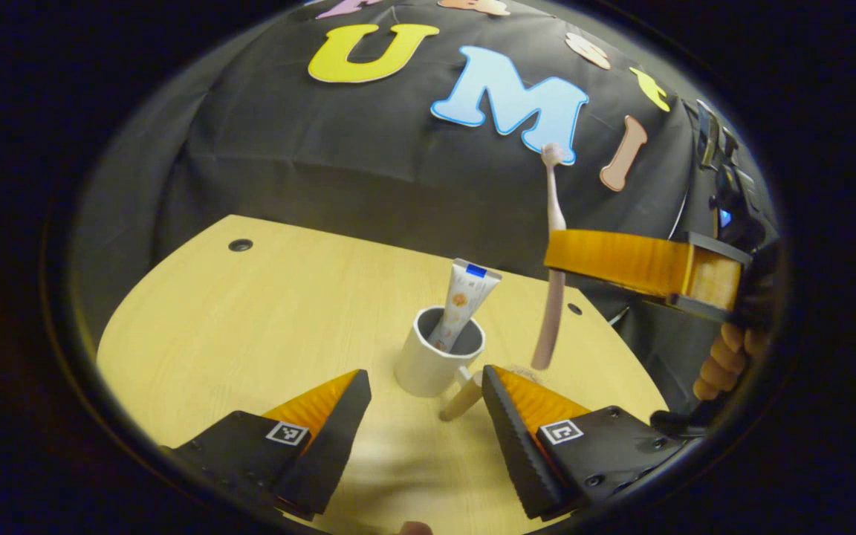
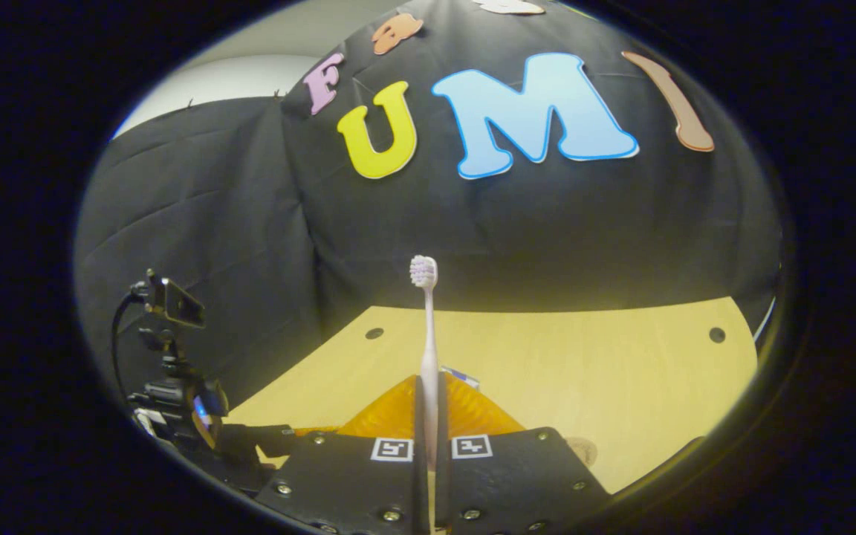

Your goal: Put the toothbrush and toothpaste on the desktop into the cup, then pick up the cup and place it on the coaster on the desktop.

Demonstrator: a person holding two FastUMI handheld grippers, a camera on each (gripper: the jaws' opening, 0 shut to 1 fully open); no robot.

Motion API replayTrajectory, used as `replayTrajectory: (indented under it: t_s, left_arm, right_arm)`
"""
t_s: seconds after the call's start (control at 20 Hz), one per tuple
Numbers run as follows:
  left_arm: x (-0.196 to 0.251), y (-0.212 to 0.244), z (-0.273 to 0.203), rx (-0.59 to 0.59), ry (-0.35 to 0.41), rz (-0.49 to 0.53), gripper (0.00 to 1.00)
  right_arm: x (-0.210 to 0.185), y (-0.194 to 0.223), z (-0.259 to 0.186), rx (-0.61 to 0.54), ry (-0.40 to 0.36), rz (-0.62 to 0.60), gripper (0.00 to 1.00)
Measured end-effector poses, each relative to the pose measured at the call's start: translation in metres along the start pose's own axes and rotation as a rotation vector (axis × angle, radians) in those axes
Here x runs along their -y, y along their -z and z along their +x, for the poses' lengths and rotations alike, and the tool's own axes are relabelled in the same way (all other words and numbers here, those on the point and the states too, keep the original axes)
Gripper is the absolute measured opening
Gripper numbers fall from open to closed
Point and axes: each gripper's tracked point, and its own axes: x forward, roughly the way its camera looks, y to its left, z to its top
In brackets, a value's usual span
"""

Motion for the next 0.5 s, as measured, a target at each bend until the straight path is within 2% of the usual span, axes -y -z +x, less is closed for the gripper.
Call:
replayTrajectory:
  t_s: [0.05, 0.1, 0.35, 0.5]
  left_arm:
    - [-0.003, 0.003, -0.003, -0.006, -0.003, -0.013, 0.98]
    - [-0.004, 0.006, -0.007, -0.012, -0.004, -0.026, 0.94]
    - [-0.014, 0.016, -0.018, -0.034, -0.030, -0.048, 0.94]
    - [-0.017, 0.019, -0.022, -0.046, -0.047, -0.076, 0.94]
  right_arm:
    - [-0.001, 0.001, 0.008, -0.003, -0.006, -0.018, 0.04]
    - [-0.002, 0.001, 0.016, -0.006, -0.008, -0.038, 0.04]
    - [-0.003, 0.001, 0.052, -0.011, 0.001, -0.192, 0.04]
    - [-0.004, 0.011, 0.066, -0.024, -0.005, -0.243, 0.05]
